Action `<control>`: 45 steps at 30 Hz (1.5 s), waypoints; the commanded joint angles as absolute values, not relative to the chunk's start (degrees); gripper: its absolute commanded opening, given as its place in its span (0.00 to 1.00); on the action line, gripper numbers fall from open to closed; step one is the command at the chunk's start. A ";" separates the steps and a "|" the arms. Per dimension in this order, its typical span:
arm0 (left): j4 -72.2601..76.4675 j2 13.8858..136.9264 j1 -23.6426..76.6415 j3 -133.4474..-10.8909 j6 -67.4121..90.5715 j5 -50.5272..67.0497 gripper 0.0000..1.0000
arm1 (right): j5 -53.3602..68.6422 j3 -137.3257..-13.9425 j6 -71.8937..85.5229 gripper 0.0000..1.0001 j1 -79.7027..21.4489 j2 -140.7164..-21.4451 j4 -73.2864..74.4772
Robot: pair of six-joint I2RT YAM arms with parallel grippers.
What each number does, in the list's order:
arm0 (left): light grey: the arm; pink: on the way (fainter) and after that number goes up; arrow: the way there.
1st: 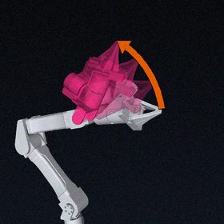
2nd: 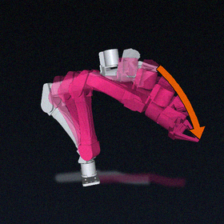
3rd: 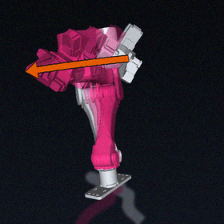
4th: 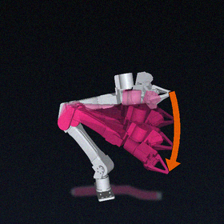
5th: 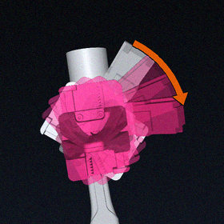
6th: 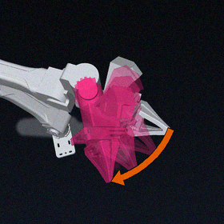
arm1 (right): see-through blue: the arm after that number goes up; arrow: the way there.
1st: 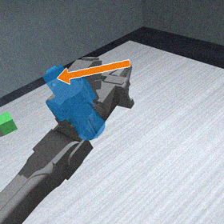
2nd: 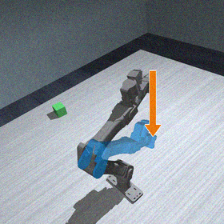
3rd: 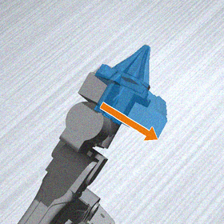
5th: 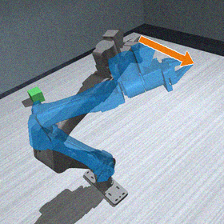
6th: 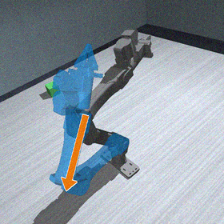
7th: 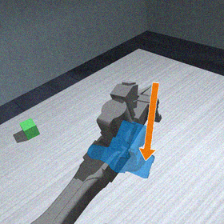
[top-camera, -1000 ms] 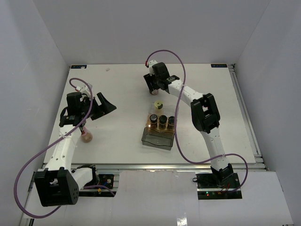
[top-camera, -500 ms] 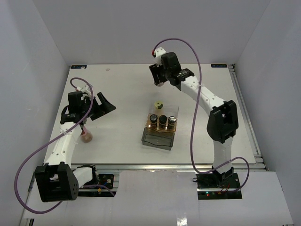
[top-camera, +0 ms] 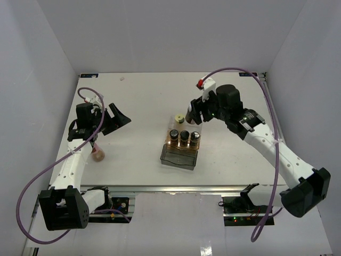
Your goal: Organize the condiment bottles
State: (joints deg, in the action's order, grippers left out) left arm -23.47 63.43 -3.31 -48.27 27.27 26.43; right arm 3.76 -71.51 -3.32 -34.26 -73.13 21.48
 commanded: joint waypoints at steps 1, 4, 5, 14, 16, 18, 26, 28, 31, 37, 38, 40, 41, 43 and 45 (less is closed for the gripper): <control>-23.54 62.66 -3.29 -49.38 27.51 27.72 0.91 | 10.03 -68.26 -0.99 0.08 -36.57 -64.14 17.16; -23.41 61.69 -3.25 -48.88 28.09 28.01 0.91 | 11.82 -65.05 0.65 0.08 -38.71 -61.66 17.20; -23.29 61.10 -3.25 -48.57 28.34 28.01 0.91 | 11.96 -63.96 1.31 0.08 -39.49 -61.13 17.01; -24.61 60.56 -3.29 -47.50 27.64 26.80 0.91 | 2.15 -58.18 2.20 0.08 -52.78 -62.58 14.24; -24.70 60.53 -3.25 -47.34 27.54 26.57 0.91 | 1.00 -57.45 2.31 0.08 -53.84 -62.99 13.63; -24.78 60.59 -3.34 -47.26 27.39 26.51 0.91 | 0.64 -56.78 2.72 0.08 -54.14 -63.19 12.98; -24.06 60.97 -3.28 -46.41 27.36 26.39 0.91 | -3.35 -52.29 2.75 0.08 -55.81 -64.93 8.26; -24.01 61.07 -3.32 -46.48 27.19 26.22 0.91 | -3.80 -51.29 2.87 0.08 -55.88 -65.18 6.97; -24.08 61.35 -3.34 -46.67 26.98 26.27 0.91 | -4.05 -50.24 3.17 0.08 -55.99 -65.66 5.50; -24.15 61.82 -3.34 -46.76 26.54 25.93 0.91 | -5.24 -48.53 3.41 0.08 -56.76 -66.11 3.64; -24.10 61.92 -3.34 -46.76 26.54 25.93 0.91 | -5.65 -48.33 3.36 0.08 -56.96 -66.16 3.49; -23.92 62.05 -3.34 -46.67 26.54 25.84 0.91 | -6.30 -48.00 3.34 0.08 -57.21 -66.26 3.09; -23.80 62.16 -3.34 -46.62 26.54 25.89 0.91 | -6.48 -47.78 3.39 0.08 -57.37 -66.27 2.82; -23.58 62.30 -3.26 -46.51 26.54 26.08 0.91 | -7.05 -47.26 3.50 0.08 -57.86 -66.35 2.03; -23.43 62.40 -3.30 -46.45 26.67 26.27 0.91 | -7.84 -46.56 3.52 0.08 -58.35 -66.53 1.26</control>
